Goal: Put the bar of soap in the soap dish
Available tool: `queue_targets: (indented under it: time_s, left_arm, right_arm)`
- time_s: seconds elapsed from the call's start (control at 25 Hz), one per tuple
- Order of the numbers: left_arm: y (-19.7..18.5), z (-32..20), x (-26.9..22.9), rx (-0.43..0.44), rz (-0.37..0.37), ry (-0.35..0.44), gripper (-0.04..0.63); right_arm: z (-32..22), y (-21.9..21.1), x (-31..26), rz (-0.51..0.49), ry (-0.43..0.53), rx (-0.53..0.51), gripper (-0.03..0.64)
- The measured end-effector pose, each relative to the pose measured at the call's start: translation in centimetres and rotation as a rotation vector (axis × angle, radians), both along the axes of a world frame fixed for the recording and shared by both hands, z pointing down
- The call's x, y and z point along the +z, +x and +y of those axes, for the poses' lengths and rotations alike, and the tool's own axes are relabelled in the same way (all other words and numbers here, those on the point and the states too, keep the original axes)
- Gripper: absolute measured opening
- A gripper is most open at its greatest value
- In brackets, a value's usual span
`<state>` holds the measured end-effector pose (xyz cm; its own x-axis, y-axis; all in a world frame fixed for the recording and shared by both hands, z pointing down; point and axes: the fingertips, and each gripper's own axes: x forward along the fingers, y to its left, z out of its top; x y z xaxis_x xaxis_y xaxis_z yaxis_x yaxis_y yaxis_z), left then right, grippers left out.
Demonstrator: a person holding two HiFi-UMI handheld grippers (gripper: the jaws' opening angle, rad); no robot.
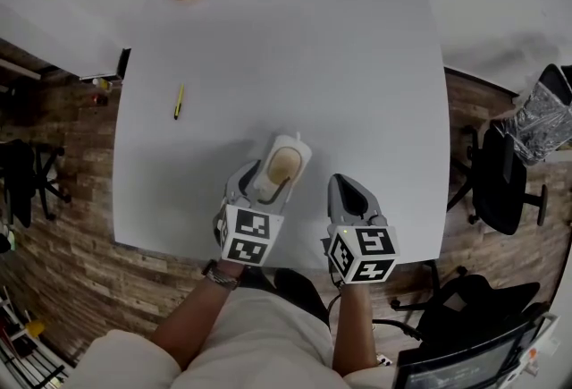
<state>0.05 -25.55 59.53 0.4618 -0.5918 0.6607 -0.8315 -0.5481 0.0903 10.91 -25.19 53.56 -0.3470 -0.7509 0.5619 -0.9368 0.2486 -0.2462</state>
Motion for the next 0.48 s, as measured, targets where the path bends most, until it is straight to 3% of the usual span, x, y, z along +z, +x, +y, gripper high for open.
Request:
queue_targets:
  time_s: [0.36,0.48]
  left_arm:
    - [-0.3,-0.6,-1.6,0.003,0.005,0.031,0.275]
    - [-0.4,-0.8,-2.7,-0.003,0.005,0.061,0.218]
  right_arm:
    - [0.2,1.0,-1.1,0.009,0.027,0.019,0.003]
    - [0.3,1.0,-1.4,0.007,0.035,0.019,0.003]
